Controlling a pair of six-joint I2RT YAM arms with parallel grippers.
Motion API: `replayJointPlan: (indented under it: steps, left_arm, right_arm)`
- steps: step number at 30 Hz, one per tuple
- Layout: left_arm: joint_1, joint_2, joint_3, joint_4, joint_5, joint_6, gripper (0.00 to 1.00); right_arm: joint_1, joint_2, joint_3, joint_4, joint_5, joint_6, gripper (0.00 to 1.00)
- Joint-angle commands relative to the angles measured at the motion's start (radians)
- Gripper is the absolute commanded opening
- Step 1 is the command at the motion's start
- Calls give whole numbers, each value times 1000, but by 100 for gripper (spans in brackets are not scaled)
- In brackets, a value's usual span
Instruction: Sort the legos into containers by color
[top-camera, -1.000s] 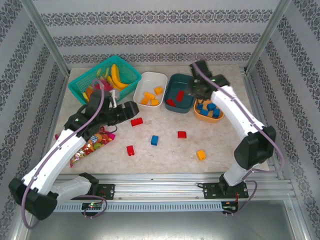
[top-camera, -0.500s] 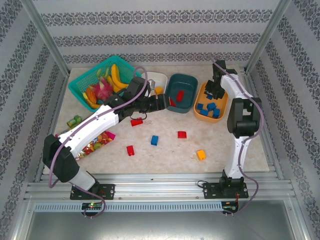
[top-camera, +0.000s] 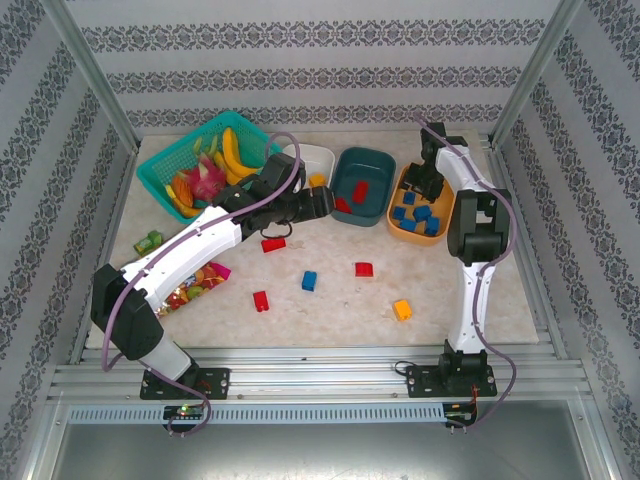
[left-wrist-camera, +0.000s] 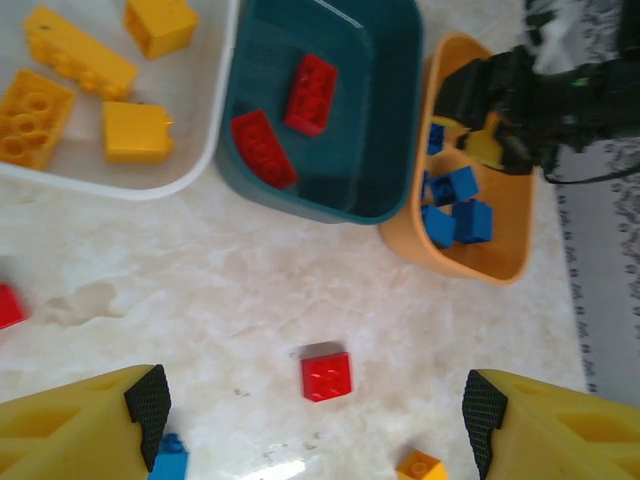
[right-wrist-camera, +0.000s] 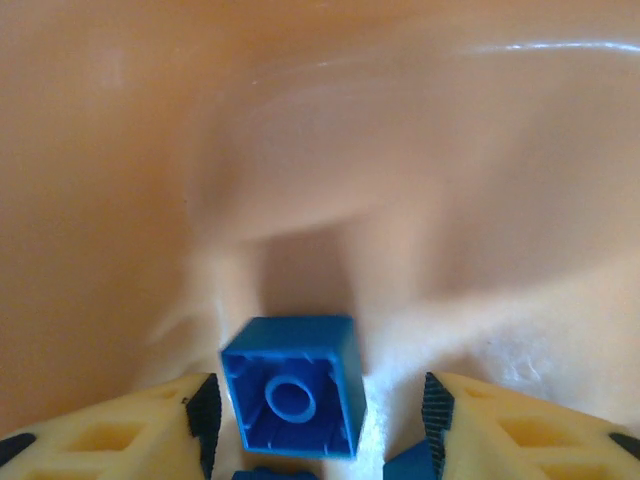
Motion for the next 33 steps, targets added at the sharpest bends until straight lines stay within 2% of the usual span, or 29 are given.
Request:
replayJointPlan:
  steps: [1,7,11,16,22,28,33]
  left_arm:
    - [-8,-49,11,-118,-99,10,80]
    - [33,-130,-57,-182,-130,1,81]
    - [43,-176,-120,-195,-108,9,81]
    - [11,-168,-171,-113,52,60,78]
    - [-113,3,-101,-123,153,35,77]
    - [-202,158,-23,-99,202,-143,75]
    - [-301,347,138,-168,234,-275,75]
  right_arm:
    - [2,-162,-35,0,0,11,60]
    - [50,-445,-196,86,33,18,60]
    - [137,-663,-385,169,67,19,60]
    - [252,-886,-613,154,110,74,60]
    - [388,-1168,-842,52,133,186,60]
    - [524,-1402,-970,-69,84,377,60]
    - [588,-1572,-1023,53,-76,416,63]
